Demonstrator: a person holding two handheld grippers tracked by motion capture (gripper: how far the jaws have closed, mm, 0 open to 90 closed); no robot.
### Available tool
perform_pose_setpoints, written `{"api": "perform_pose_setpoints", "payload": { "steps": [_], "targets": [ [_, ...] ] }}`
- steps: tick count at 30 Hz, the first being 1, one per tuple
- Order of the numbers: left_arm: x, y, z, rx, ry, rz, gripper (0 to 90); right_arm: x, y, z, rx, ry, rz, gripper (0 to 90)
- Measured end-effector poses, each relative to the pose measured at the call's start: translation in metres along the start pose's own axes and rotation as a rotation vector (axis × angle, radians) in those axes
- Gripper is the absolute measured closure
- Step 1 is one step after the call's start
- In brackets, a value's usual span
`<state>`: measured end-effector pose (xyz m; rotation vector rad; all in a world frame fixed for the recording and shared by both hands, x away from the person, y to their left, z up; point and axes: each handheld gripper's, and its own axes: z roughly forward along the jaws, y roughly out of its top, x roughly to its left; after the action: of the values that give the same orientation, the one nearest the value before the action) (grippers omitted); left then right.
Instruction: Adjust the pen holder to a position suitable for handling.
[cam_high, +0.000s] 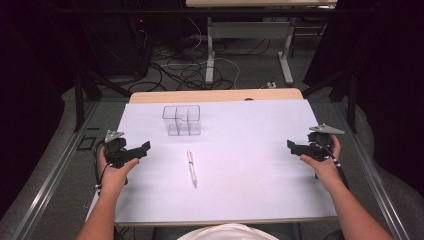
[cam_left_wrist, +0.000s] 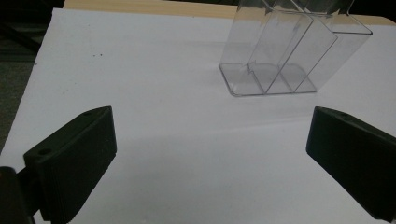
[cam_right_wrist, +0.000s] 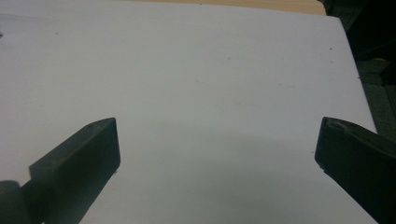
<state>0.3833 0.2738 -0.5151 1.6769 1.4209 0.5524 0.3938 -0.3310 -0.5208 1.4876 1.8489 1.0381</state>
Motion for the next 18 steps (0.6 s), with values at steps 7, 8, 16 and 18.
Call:
{"api": "perform_pose_setpoints", "payload": {
  "steps": [7, 8, 16, 18],
  "targets": [
    [0.0, 0.002, -0.002, -0.019, -0.016, -0.002, 2.7, 0.006, 0.0, 0.001, 0.007, 0.007, 0.004, 0.4],
    [0.0, 0.003, -0.003, -0.024, -0.025, -0.009, 3.7, 0.006, 0.0, 0.001, 0.007, 0.006, 0.006, 1.2],
    [-0.003, 0.013, -0.007, -0.06, -0.048, -0.022, 5.2, 0.01, 0.0, 0.001, -0.008, -0.005, -0.009, 1.8],
    [-0.006, 0.018, -0.009, -0.077, -0.042, -0.024, 5.9, 0.012, 0.0, -0.001, -0.011, -0.01, -0.021, 2.4]
  ]
}}
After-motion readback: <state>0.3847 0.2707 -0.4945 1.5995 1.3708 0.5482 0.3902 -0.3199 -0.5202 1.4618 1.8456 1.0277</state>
